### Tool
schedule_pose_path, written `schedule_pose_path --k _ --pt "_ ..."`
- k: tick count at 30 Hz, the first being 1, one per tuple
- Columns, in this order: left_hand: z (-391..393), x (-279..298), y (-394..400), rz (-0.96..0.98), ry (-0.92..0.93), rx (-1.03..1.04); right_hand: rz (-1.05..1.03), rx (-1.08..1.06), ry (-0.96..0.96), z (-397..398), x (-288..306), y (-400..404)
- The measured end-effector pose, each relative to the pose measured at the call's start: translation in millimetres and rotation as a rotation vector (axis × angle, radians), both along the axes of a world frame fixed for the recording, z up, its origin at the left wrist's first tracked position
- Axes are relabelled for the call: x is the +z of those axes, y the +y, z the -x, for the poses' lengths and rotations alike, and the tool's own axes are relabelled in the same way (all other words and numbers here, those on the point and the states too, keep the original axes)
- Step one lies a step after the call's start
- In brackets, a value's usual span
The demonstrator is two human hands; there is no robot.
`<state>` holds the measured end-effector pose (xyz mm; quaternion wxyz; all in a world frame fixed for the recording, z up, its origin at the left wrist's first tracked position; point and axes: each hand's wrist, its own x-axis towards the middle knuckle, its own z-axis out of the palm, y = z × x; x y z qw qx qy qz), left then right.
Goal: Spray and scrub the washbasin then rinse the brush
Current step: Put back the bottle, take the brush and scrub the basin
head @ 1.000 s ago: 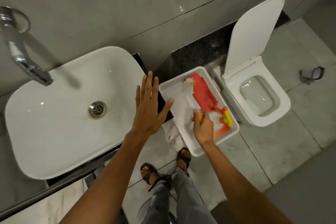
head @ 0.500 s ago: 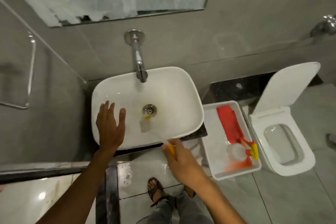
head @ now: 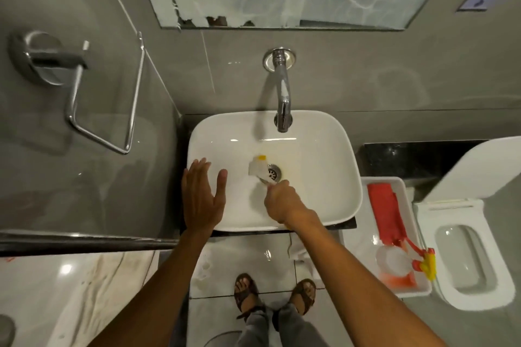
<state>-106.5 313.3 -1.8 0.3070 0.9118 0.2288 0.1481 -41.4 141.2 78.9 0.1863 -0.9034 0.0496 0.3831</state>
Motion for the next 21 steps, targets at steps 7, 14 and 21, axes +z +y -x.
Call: schedule_pose_path --k 7,14,21 --pt "-0.9 -2.0 1.4 -0.007 0.028 0.014 0.018 0.223 0.093 36.3 8.9 17.1" --pt "3.4 -7.4 1.4 -0.006 0.024 0.02 0.19 0.012 -0.01 -16.7 10.7 -31.5" --pt "3.4 -6.1 9.2 -0.014 0.038 0.026 0.063 0.165 0.426 27.3 23.9 -0.9"
